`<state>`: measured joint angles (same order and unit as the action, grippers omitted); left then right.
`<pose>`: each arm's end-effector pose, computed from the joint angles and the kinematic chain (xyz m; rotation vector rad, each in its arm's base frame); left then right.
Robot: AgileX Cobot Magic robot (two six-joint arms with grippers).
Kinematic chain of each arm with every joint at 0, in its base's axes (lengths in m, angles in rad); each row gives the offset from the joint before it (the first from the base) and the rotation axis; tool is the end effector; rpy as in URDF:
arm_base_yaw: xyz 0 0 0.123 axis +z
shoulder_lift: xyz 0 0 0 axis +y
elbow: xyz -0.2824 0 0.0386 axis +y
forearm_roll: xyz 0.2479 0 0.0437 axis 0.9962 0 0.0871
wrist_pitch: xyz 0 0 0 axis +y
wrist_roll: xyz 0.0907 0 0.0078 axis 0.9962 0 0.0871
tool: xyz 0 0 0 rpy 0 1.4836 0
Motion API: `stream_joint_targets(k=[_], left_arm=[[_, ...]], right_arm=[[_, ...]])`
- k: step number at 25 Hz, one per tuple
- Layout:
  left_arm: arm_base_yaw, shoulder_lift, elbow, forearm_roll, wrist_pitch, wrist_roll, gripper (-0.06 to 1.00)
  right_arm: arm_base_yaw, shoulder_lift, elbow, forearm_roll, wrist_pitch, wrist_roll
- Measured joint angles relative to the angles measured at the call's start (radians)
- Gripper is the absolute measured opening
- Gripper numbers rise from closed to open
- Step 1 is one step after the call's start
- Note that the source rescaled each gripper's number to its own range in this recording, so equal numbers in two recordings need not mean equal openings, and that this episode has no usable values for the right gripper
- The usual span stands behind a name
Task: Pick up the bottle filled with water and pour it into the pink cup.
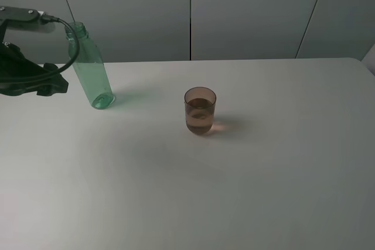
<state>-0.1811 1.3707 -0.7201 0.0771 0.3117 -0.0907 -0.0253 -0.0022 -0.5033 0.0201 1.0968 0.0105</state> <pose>0.2598 -0.0454 0.2222 0.1896 2.4382 -0.0592 -0.0071 0.0018 0.2752 0.0357 2.0745 0.0151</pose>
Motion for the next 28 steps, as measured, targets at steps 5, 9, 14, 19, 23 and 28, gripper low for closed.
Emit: stream_joint_targets(k=[5,9,14,19,23,28], left_arm=[[0.0,-0.209,0.0,-0.142,0.226,0.126,0.99],[0.0,-0.398,0.0,-0.187,0.413,0.188,0.99],[-0.002,-0.623,0.0,-0.181,0.627,0.202,0.99],[-0.002,-0.84,0.041,-0.13,0.762,0.188,0.99],[-0.002,-1.016,0.122,-0.129,0.771,0.18,0.99],[-0.002,-1.217,0.185,-0.126,0.761,0.18,0.99]], right_arm=[[0.0,0.0,0.0,0.0,0.0,0.0],[0.0,0.0,0.0,0.0,0.0,0.0],[0.0,0.0,0.0,0.0,0.0,0.0],[0.0,0.0,0.0,0.0,0.0,0.0],[0.0,0.0,0.0,0.0,0.0,0.0],[0.0,0.0,0.0,0.0,0.0,0.0]])
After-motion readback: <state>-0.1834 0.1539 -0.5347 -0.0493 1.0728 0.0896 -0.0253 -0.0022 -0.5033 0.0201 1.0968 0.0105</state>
